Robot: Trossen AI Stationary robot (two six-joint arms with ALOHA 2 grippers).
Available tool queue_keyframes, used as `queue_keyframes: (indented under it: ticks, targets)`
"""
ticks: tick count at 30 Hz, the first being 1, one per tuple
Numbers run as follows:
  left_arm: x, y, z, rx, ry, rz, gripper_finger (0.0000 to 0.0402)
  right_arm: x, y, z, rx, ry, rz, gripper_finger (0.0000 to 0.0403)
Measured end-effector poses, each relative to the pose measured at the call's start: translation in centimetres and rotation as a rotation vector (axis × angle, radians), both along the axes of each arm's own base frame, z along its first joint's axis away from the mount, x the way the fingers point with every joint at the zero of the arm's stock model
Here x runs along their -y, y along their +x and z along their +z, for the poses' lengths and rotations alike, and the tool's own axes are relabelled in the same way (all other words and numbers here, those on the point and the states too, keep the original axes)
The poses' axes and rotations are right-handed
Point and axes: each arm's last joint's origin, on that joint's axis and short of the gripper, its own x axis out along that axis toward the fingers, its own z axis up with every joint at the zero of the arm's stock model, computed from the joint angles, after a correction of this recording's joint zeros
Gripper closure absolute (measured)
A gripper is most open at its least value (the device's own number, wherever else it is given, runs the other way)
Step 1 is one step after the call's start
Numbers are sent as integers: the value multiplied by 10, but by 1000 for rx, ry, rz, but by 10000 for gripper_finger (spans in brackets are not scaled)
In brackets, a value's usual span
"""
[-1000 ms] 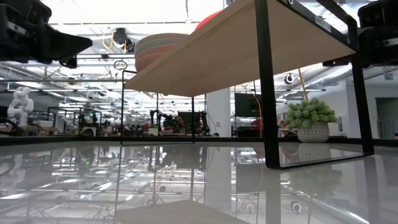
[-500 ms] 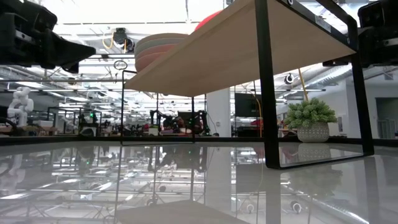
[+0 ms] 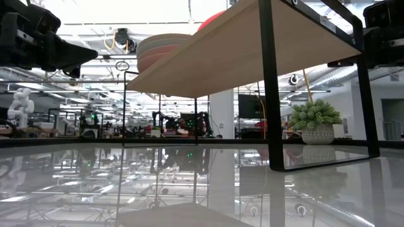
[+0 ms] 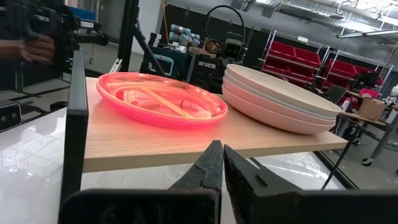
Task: Place and stack plates onto a shelf
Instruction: Return to Home Position
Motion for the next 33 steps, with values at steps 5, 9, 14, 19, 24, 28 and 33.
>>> queue_keyframes:
  ticks: [5,9,14,19,24,28,33]
  targets:
    - [0,0,0,0,1,1,396,0,0,0,0,0,0,403]
    - [0,0,0,-1,1,2,391,0,0,0,0,0,0,403]
    - [0,0,0,-1,0,3,389,0,0,0,0,0,0,403]
    - [0,0,0,-1,0,3,388,0,0,0,0,0,0,403]
    - [0,0,0,-2,-1,3,388,0,0,0,0,0,0,403]
    - [0,0,0,-2,-1,3,387,0,0,0,0,0,0,403]
    - [0,0,0,-2,-1,3,387,0,0,0,0,0,0,403]
